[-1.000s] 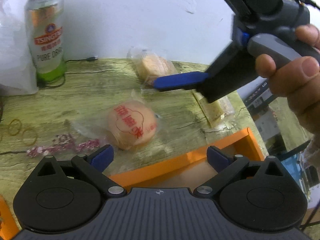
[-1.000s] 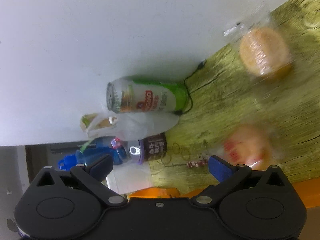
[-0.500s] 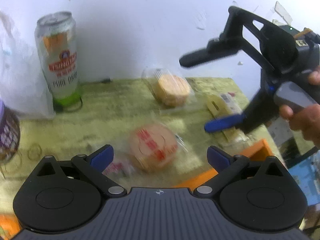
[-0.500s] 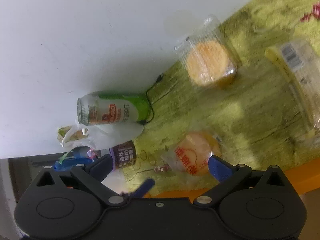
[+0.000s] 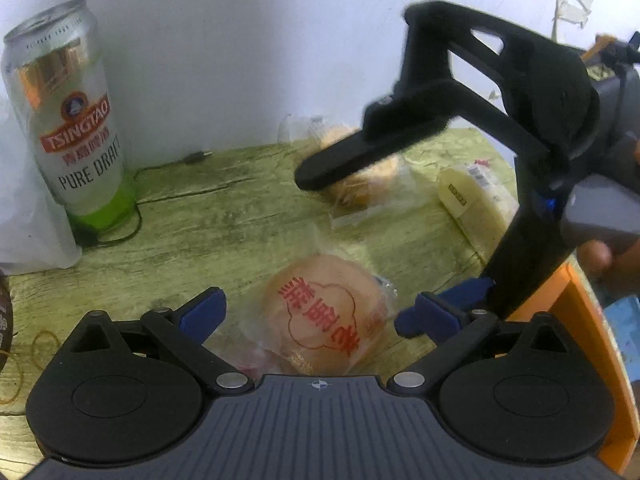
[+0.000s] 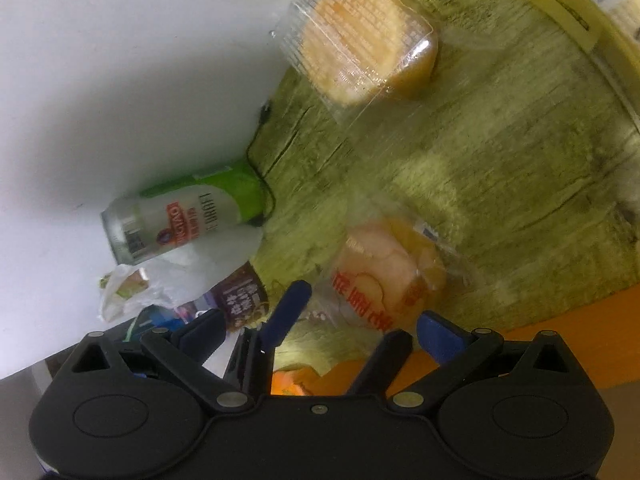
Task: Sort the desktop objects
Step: 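Position the open right tool around the red-printed round cake packet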
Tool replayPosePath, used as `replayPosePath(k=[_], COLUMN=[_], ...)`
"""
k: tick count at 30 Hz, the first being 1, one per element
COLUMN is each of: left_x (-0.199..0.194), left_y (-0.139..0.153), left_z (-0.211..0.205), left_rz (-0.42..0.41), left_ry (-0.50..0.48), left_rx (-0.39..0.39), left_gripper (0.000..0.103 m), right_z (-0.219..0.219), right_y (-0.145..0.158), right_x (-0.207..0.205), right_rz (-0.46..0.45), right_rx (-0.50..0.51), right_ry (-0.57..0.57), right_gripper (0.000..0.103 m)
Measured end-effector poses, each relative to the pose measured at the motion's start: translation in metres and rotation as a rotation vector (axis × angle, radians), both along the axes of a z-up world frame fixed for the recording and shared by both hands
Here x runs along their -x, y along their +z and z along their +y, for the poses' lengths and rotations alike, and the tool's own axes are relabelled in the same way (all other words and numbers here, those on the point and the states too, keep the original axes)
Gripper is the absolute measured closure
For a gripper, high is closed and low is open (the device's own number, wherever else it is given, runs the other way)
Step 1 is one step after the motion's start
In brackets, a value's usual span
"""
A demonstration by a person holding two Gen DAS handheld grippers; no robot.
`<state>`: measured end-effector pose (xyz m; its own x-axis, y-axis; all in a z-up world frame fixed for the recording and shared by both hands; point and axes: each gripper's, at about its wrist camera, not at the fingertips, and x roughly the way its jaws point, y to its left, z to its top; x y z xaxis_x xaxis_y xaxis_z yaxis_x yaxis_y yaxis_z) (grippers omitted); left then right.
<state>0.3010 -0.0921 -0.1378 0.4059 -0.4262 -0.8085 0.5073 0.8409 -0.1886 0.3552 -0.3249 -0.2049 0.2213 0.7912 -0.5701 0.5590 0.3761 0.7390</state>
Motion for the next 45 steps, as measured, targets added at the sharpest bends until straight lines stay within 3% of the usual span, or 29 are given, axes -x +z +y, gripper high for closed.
replayPosePath(k=[5,10,13,17,24,32,45], left_x=[0.003,0.010,0.014,0.005,-0.011,-0.011,0.003], left_y=[0.000,0.007,0.012,0.012,-0.002,-0.017,-0.015], left_z=[0.002,0.004,0.005,0.010,0.007,0.005,0.002], left_rz=[0.023,0.061,0.041,0.018,0.049,0.070,0.179], left_ry=[-0.034,-0.070,-0.074,-0.032,-0.030,-0.046,-0.065], left_rx=[-0.003,0.046,0.055,0.054,0.060,0.031,0.094], left_gripper=[0.001,0.001,0.001,0.001,0.001,0.001,0.001], right_z=[0.003,0.011,0.017,0.014,0.002,0.011,0.037], right_y=[0.003,0.013,0.019,0.024,-0.001,-0.007,0.018], right_x=[-0.013,-0.027,-0.030,-0.017,0.005,-0.006,-0.050], right_rz=[-0.034,-0.126,-0.144,-0.104,0.073,0.069,-0.144], right_rx=[0.025,0.043,0.054,0.036,0.021,0.086,0.246], right_ry=[-0.025,-0.036,-0.020,0.004,-0.030,-0.066,0.027], right_gripper=[0.000,0.000,0.000,0.000,0.000,0.000,0.000])
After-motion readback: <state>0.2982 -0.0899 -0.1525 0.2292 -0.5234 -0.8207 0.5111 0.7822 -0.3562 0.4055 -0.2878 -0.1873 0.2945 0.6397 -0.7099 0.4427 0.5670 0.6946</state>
